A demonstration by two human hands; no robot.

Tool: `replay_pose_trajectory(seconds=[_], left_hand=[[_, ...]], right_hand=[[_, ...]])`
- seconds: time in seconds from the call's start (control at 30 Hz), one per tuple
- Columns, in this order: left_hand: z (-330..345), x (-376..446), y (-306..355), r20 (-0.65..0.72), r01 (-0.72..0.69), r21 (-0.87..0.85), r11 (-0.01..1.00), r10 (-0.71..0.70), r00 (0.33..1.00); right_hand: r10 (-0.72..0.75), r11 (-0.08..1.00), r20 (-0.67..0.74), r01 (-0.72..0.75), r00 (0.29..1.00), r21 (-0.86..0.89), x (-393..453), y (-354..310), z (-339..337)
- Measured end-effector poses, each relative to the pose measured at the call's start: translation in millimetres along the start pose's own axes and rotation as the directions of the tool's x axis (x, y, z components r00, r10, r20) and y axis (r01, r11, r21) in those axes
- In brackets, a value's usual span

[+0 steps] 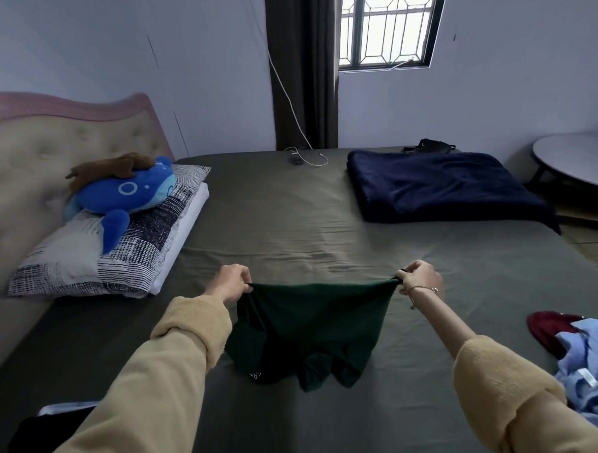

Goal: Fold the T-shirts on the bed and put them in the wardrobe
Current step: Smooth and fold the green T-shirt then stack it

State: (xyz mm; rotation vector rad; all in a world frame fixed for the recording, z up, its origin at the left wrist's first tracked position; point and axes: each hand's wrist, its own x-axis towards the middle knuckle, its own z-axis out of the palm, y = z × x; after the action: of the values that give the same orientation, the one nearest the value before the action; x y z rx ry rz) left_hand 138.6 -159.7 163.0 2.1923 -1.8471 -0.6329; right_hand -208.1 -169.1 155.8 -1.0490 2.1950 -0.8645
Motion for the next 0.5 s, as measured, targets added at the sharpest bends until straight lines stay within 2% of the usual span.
replay_pose_trajectory(seconds=[0.07, 0.17, 0.33, 0.5], left_hand=[[2.2, -1.8, 0.2, 0.009, 0.000, 0.007, 1.000, 0.000, 1.000], [3.3, -3.3, 0.4, 0.010, 0.000, 0.011, 1.000, 0.000, 1.000], [2.8, -5.4, 1.5, -0.011, 0.008, 0.027, 1.000, -0.007, 1.000], [1.1, -5.4, -1.2, -0.025, 0.029, 0.037, 0.999, -0.028, 0.999]], right_hand=[[-0.101, 0.983, -0.053, 0.091, 0.993, -0.161, -2.4, 2.3, -0.7], [-0.207, 0.949, -0.045, 0.190, 0.977, -0.253, -7.4, 1.9, -2.1], [-0.280, 0.957, 0.032, 0.281, 0.960, -0.076, -6.5, -0.1, -5.1], [-0.247, 0.957, 0.032, 0.249, 0.968, -0.147, -5.2, -1.0, -8.8]])
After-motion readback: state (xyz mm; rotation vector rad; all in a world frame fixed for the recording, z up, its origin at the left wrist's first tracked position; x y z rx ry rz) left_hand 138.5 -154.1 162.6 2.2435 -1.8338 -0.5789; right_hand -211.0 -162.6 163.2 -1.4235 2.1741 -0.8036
